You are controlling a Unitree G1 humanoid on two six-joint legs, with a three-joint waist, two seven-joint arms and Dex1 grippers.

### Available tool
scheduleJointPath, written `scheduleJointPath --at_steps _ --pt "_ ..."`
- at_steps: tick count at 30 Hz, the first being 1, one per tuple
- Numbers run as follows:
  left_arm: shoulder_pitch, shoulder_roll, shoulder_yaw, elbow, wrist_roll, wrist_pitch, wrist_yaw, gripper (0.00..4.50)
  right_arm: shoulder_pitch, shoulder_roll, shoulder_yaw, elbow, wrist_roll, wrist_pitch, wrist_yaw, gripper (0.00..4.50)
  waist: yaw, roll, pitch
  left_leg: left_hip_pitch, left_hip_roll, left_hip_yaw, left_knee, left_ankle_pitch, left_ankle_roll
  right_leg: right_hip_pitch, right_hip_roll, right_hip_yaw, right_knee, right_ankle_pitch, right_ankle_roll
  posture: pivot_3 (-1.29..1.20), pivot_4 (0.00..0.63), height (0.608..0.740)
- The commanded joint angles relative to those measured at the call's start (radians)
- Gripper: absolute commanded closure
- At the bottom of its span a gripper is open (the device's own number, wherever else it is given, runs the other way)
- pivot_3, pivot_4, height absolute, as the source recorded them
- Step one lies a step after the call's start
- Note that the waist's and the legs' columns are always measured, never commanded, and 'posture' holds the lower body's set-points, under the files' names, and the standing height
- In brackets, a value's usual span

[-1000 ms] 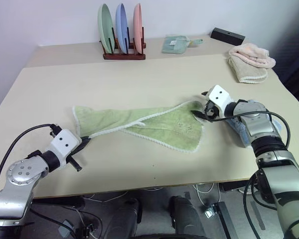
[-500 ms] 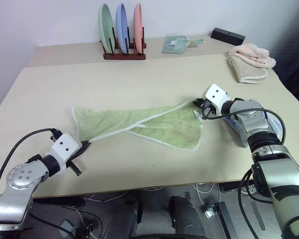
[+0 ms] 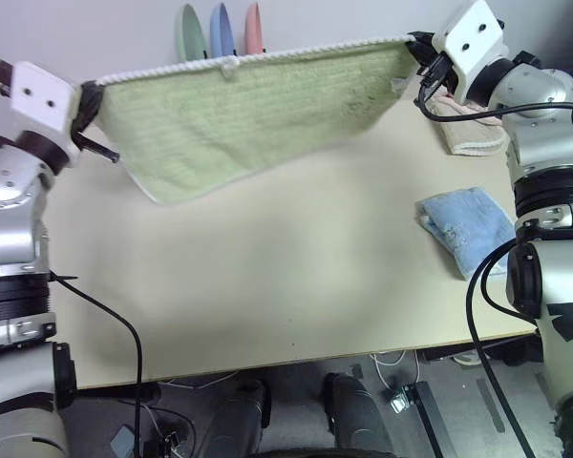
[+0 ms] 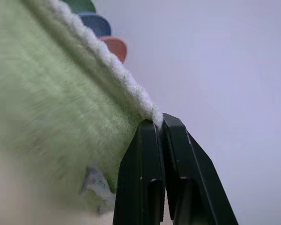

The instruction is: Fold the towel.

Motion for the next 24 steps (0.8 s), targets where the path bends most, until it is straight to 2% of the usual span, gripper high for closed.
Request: scheduleJointPath --at_steps 1,4,9,14,18,24 --pt "0.185 0.042 0.092 -0.165 -0.099 0.074 -0.11 4.5 0.123 -0.061 -0.038 -0.248 0.127 0.108 0.187 4.46 -0.011 0.0 0.0 0.0 0.0 0.001 0.0 -0.001 0.001 -0.001 0.0 0.0 0.0 0.0 0.0 0.0 0.15 0.74" --pt "0.335 0.055 0.149 -0.297 -0.175 0.175 -0.153 4.5 0.268 -0.106 -0.038 -0.449 0.2 0.249 0.295 4.46 -0.014 0.0 0.0 -0.002 0.001 0.001 0.001 -0.003 0.002 -0.003 0.0 0.0 0.001 0.0 0.0 0.0 0.15 0.74" --pt "0.74 0.052 0.344 -0.587 -0.304 0.359 -0.275 4.5 0.614 -0.249 -0.058 -0.822 0.366 0.584 0.471 4.46 -0.004 0.001 0.0 -0.003 0.003 0.002 0.003 -0.006 0.006 -0.005 0.001 0.0 0.001 0.0 0.0 0.0 0.15 0.74" --pt "0.932 0.053 0.441 -0.721 -0.387 0.477 -0.329 4.5 0.747 -0.336 -0.087 -0.951 0.445 0.724 0.533 4.46 0.016 0.001 0.0 0.001 0.007 0.007 0.005 -0.006 0.006 0.0 0.002 0.0 0.001 0.001 -0.003 0.0 0.15 0.74" --pt "0.973 0.06 0.426 -0.724 -0.381 0.491 -0.343 4.5 0.739 -0.325 -0.074 -0.931 0.432 0.724 0.52 4.46 0.035 0.0 0.0 0.007 0.019 0.026 0.007 -0.006 0.006 0.009 0.002 -0.001 -0.001 -0.002 -0.006 0.0 0.15 0.74" --pt "0.754 0.066 0.218 -0.503 -0.24 0.357 -0.286 4.5 0.607 -0.213 0.032 -0.721 0.258 0.581 0.418 4.46 0.04 -0.001 0.0 0.005 0.019 0.028 0.008 -0.006 0.006 0.009 0.002 -0.002 -0.001 0.001 -0.003 0.0 0.15 0.74"
